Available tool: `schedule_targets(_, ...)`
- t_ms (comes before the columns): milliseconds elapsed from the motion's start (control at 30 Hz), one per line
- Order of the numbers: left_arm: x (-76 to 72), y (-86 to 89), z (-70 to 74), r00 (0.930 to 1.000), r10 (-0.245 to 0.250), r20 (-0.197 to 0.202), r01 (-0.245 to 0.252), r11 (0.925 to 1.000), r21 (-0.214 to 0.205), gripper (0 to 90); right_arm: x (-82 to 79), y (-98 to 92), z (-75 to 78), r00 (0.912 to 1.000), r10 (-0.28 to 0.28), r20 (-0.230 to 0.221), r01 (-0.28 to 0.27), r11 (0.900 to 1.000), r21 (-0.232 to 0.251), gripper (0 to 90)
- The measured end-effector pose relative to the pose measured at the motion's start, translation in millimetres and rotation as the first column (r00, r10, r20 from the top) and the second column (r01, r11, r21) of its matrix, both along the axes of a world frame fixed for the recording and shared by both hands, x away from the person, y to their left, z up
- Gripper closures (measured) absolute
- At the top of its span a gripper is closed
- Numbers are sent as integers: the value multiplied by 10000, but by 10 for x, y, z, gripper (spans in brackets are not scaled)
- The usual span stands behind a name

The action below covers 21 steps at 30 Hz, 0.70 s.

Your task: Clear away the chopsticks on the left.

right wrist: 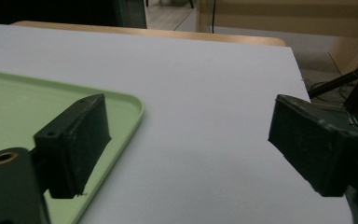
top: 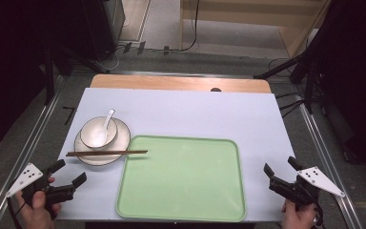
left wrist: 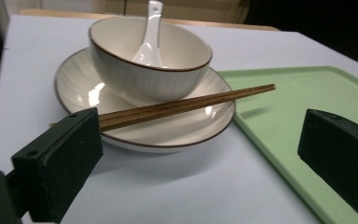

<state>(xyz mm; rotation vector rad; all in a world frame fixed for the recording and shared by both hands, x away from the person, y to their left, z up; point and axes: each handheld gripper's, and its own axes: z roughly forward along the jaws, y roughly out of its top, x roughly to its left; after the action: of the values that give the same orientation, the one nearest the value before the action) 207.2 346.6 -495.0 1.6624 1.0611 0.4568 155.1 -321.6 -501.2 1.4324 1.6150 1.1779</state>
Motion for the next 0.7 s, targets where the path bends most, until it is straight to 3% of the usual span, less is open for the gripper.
schedule_targets(67,2,-24,18,10000,4,-74,-5,10000,-84,121,-13,-11,8,9999,-90,46,90,9999,51,129)
schedule_targets(100,-10,-109,66,9995,302,-43,-301,9995,112,319,-18,-11,9,9999,-115,54,114,9999,78,129)
schedule_targets(133,-10,-109,66,9995,302,-43,-301,9995,112,517,-25,-8,13,9999,-103,57,102,9999,109,129)
schedule_targets(167,4,-206,98,9992,-231,-312,238,9995,212,665,-28,-1,17,9999,-78,128,77,9999,76,129)
schedule_targets(200,4,-206,98,9992,-231,-312,238,9995,212,773,-28,-1,17,9999,-78,128,77,9999,76,129)
schedule_targets(233,34,-347,119,9954,-704,-657,740,9958,538,859,-34,26,33,9999,-85,138,85,10000,29,129)
schedule_targets(267,34,-347,119,9954,-704,-657,740,9958,538,900,-34,40,38,9999,-76,138,76,10000,-11,129)
schedule_targets(333,83,-506,132,9907,-1013,-904,1093,9901,880,900,-30,67,47,9999,-48,154,49,9999,-109,129)
schedule_targets(400,207,-721,136,9811,-1440,-1290,1587,9810,1117,900,-19,131,61,9998,-95,162,99,9996,-279,129)
schedule_targets(500,349,-903,112,9739,-1645,-1562,1886,9699,1542,900,-26,169,79,9998,15,208,-7,9993,-384,129)
schedule_targets(700,593,-1104,57,9628,-1599,-2180,2003,9634,1779,900,-25,170,69,9999,46,114,-41,9990,-446,129)
